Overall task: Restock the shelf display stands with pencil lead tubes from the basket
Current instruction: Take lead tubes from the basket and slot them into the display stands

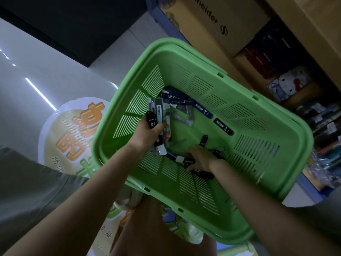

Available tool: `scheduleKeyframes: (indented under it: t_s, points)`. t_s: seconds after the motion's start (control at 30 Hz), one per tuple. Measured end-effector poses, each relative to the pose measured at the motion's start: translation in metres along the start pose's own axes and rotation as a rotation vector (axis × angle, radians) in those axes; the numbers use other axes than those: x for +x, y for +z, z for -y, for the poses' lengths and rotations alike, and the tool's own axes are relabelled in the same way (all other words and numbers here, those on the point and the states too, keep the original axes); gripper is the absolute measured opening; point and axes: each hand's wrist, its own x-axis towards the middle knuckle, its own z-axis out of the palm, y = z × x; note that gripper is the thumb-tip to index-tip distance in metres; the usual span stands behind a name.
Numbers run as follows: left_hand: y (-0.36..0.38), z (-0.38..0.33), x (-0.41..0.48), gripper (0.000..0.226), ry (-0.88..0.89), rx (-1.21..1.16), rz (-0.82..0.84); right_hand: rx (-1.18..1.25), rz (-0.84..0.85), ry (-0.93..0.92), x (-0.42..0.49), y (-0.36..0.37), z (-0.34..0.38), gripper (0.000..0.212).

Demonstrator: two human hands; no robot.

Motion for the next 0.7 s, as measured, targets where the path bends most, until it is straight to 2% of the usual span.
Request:
scheduleKeyframes:
  t_s: [0.13,0.27,0.4,0.53,0.7]
  points:
    - [0.005,-0.001,0.0,0.031,-0.01,-0.002,0.022,0.023,0.012,0.046,0.012,0.006,0.003,0.041]
    - [0.008,-0.002,-0.003,0.032,-0.026,0.0,0.036,0.028,-0.079,0.084,0.012,0.015,0.002,0.034]
    - [0.008,-0.002,-0.009,0.029,-0.024,-0.024,0.03,0.283,-0.118,0.061,0.007,0.014,0.004,0.026]
    - [0.005,-0.002,-0.017,0.025,-0.031,-0.049,0.034,0.409,-0.251,0.038,-0.015,-0.012,0.024,0.03]
    - [0.011,-0.003,-0.034,0.022,0.005,-0.068,-0.013,0.523,-0.529,-0.143,-0.054,-0.045,0.052,0.014]
